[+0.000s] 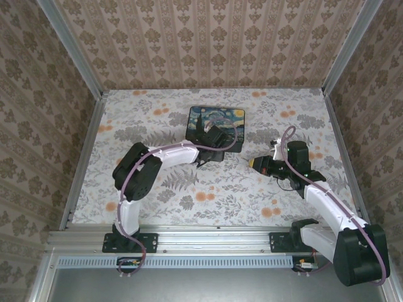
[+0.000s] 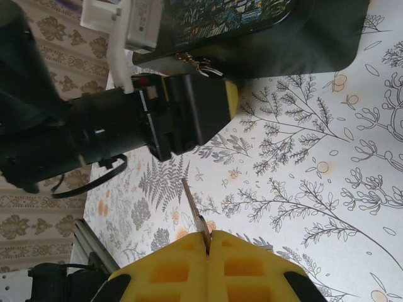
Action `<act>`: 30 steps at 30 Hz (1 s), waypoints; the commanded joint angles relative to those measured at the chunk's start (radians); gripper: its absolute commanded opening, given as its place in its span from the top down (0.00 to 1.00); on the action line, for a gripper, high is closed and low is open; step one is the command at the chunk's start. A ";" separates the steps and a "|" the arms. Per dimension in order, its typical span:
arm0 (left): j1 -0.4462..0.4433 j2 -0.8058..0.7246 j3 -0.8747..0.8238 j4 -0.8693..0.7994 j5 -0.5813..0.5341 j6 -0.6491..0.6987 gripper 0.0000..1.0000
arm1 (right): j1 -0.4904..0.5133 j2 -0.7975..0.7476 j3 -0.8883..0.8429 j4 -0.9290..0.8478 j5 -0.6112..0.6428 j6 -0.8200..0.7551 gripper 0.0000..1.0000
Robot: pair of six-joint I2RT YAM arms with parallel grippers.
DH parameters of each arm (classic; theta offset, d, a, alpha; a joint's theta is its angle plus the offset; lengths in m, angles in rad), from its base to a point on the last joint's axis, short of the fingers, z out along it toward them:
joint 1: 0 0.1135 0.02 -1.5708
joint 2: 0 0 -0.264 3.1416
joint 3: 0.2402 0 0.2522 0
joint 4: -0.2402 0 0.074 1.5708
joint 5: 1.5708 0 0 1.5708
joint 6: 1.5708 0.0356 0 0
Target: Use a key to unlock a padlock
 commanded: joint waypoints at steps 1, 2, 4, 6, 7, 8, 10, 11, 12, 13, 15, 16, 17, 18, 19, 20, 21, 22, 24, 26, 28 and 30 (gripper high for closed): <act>-0.006 0.008 -0.019 0.065 -0.065 -0.020 0.46 | -0.007 -0.001 0.011 0.009 -0.024 -0.008 1.00; -0.006 0.011 -0.025 0.080 -0.073 -0.017 0.48 | -0.006 0.000 0.009 0.014 -0.026 -0.003 1.00; -0.005 0.018 -0.030 0.106 -0.087 -0.003 0.51 | -0.007 0.006 0.002 0.029 -0.031 0.008 1.00; -0.005 0.025 -0.039 0.142 -0.101 0.002 0.53 | -0.006 0.017 -0.007 0.051 -0.036 0.023 1.00; -0.006 0.025 -0.044 0.156 -0.108 0.001 0.53 | -0.007 0.024 -0.009 0.062 -0.037 0.030 1.00; -0.007 0.025 -0.049 0.169 -0.116 0.000 0.54 | -0.007 0.030 -0.012 0.072 -0.041 0.039 1.00; -0.007 0.024 -0.058 0.192 -0.124 0.001 0.56 | -0.006 0.038 -0.014 0.087 -0.045 0.051 1.00; -0.007 0.025 -0.061 0.201 -0.128 0.003 0.57 | -0.006 0.039 -0.015 0.090 -0.045 0.053 1.00; -0.007 0.026 -0.060 0.203 -0.131 0.005 0.59 | -0.005 0.039 -0.013 0.089 -0.047 0.052 1.00; -0.007 0.028 -0.057 0.201 -0.131 0.006 0.60 | -0.006 0.038 -0.011 0.086 -0.045 0.053 1.00; -0.009 0.030 -0.060 0.202 -0.135 0.010 0.63 | -0.006 0.034 -0.007 0.078 -0.045 0.049 1.00; -0.010 0.028 -0.063 0.203 -0.137 0.011 0.65 | -0.005 0.032 -0.006 0.076 -0.044 0.050 1.00; -0.011 0.026 -0.066 0.205 -0.141 0.013 0.66 | -0.006 0.031 -0.006 0.073 -0.044 0.049 1.00; -0.012 0.024 -0.069 0.206 -0.143 0.013 0.68 | -0.006 0.029 -0.006 0.073 -0.045 0.050 1.00; -0.013 0.019 -0.072 0.206 -0.143 0.015 0.69 | -0.005 0.029 -0.006 0.072 -0.045 0.050 1.00; -0.016 0.015 -0.073 0.204 -0.142 0.017 0.70 | -0.006 0.029 -0.006 0.070 -0.045 0.051 1.00; -0.019 0.009 -0.070 0.195 -0.142 0.020 0.71 | -0.005 0.028 -0.004 0.067 -0.043 0.051 1.00; -0.022 0.002 -0.068 0.183 -0.147 0.022 0.72 | -0.005 0.026 -0.004 0.065 -0.042 0.048 1.00; -0.029 -0.013 -0.059 0.145 -0.149 0.018 0.73 | -0.006 0.021 -0.007 0.062 -0.039 0.048 1.00; -0.032 -0.028 -0.052 0.101 -0.137 0.005 0.75 | -0.005 0.013 -0.008 0.061 -0.037 0.047 1.00; -0.031 -0.045 -0.037 0.033 -0.123 -0.008 0.76 | -0.006 0.005 -0.004 0.043 -0.027 0.042 1.00; -0.030 -0.071 -0.019 -0.050 -0.103 -0.005 0.77 | -0.006 -0.001 0.027 -0.027 -0.009 0.019 1.00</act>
